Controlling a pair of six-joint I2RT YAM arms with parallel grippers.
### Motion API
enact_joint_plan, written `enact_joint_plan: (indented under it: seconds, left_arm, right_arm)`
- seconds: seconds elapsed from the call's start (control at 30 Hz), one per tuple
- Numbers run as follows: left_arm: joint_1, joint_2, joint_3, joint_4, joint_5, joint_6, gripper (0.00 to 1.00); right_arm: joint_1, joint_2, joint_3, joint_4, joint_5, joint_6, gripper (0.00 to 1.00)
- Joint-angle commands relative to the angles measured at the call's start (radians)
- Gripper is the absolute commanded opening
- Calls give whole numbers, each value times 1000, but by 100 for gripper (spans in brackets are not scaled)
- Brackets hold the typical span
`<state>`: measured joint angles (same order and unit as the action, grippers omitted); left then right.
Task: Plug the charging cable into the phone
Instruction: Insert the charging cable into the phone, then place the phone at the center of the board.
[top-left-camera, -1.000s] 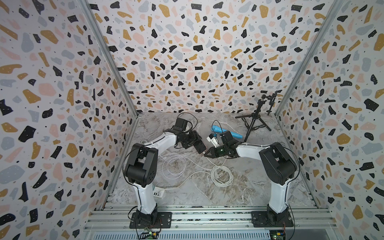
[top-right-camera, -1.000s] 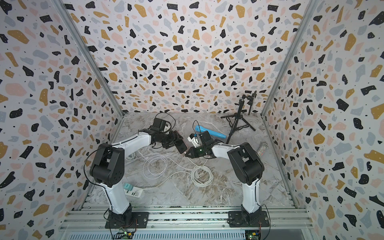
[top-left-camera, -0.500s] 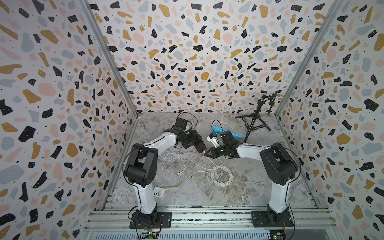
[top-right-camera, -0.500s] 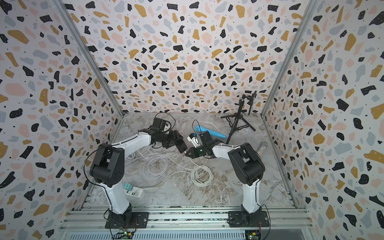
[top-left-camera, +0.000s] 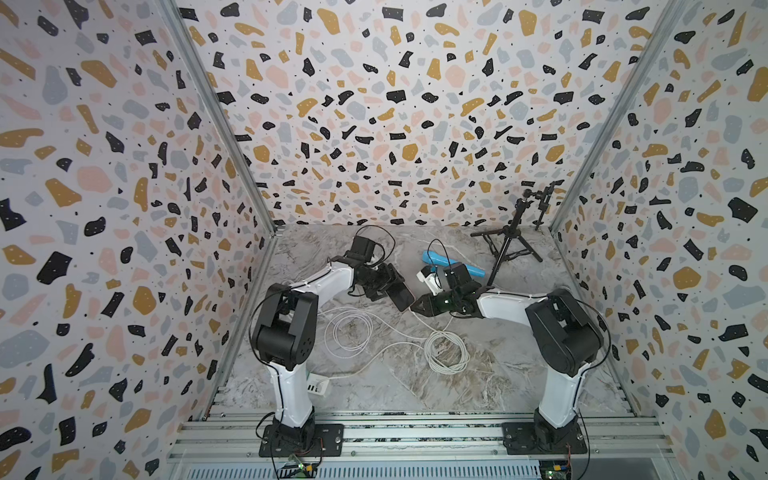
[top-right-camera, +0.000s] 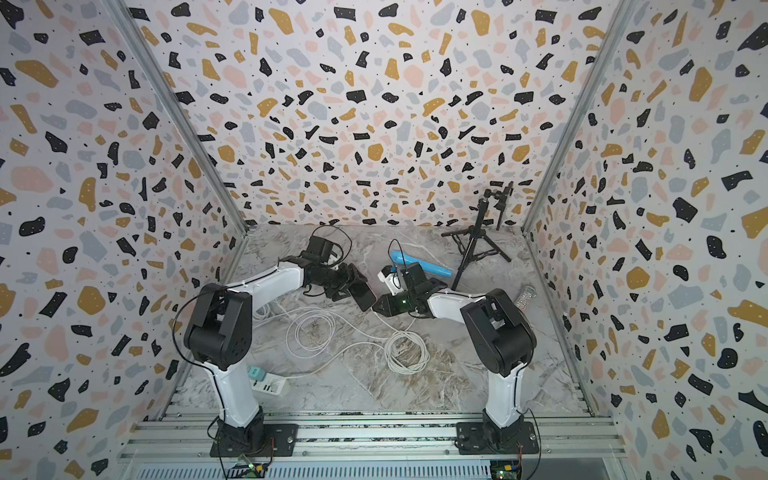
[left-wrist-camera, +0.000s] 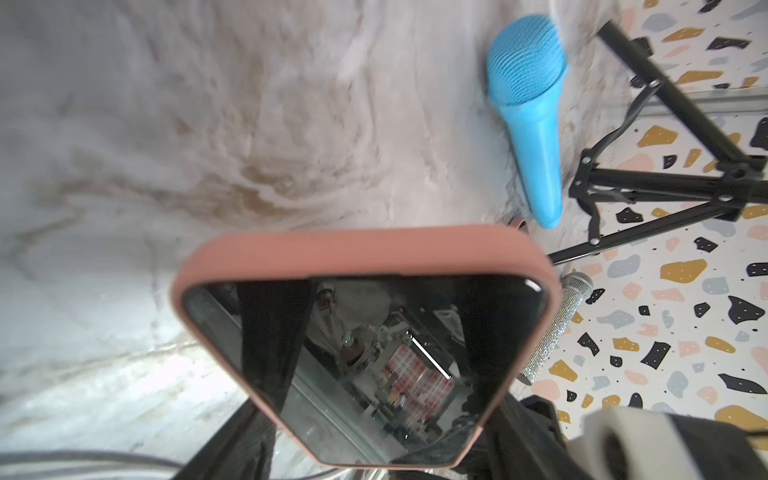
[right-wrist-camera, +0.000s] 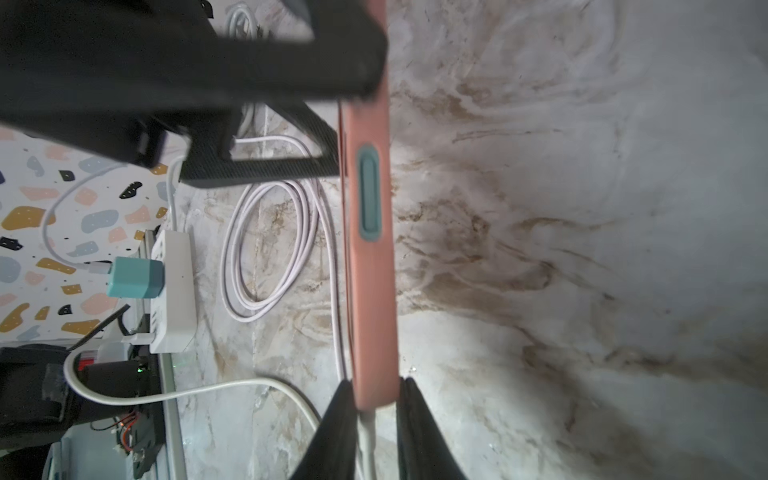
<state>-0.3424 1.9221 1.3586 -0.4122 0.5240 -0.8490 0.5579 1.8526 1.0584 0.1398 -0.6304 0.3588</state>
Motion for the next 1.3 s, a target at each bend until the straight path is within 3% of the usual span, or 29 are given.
enact_joint_plan:
  seconds: [0.0, 0.2, 0.3, 0.33, 0.37, 0.43, 0.5, 0.6, 0.83, 0.9, 1.0, 1.1, 1.27]
  left_arm:
    - [4, 3, 53, -76, 47, 5, 33]
    - [11, 39, 96, -132, -14, 5, 33]
    - [11, 76, 138, -203, -68, 44, 34]
    - [11, 92, 159, -237, -95, 55, 35]
    - [10, 106, 180, -264, -118, 63, 36]
    - [9, 133, 217, -300, -147, 79, 38]
    - [7, 163, 251, -324, -172, 102, 39]
    - [5, 201, 283, -337, -190, 122, 42]
    - [2, 213, 318, -311, -198, 186, 82]
    - [2, 201, 324, -301, -198, 212, 86]
    - [2, 167, 335, -287, -219, 273, 87]
    - [3, 133, 336, -273, -258, 322, 89]
    - [14, 51, 292, -206, -218, 453, 91]
  right_arm:
    - [-7, -103, -23, 15, 36, 5, 37]
    - [-7, -264, -60, -140, 142, -38, 59]
    - [-9, -347, -62, -262, 284, -78, 75]
    - [-9, -369, -60, -293, 356, -87, 79]
    - [-9, -397, -61, -330, 421, -89, 89]
    - [-8, -450, -86, -358, 609, -88, 96]
    - [-9, -507, -133, -347, 754, -89, 98]
    - [-9, -586, -191, -311, 866, -114, 100]
    - [-8, -702, -271, -277, 1057, -146, 100]
    - [-10, -717, -290, -257, 1116, -158, 100]
    - [-30, -724, -308, -217, 1152, -189, 100]
    - [-93, -712, -296, -224, 1091, -176, 100]
    - [-167, -719, -342, -105, 1078, -270, 100]
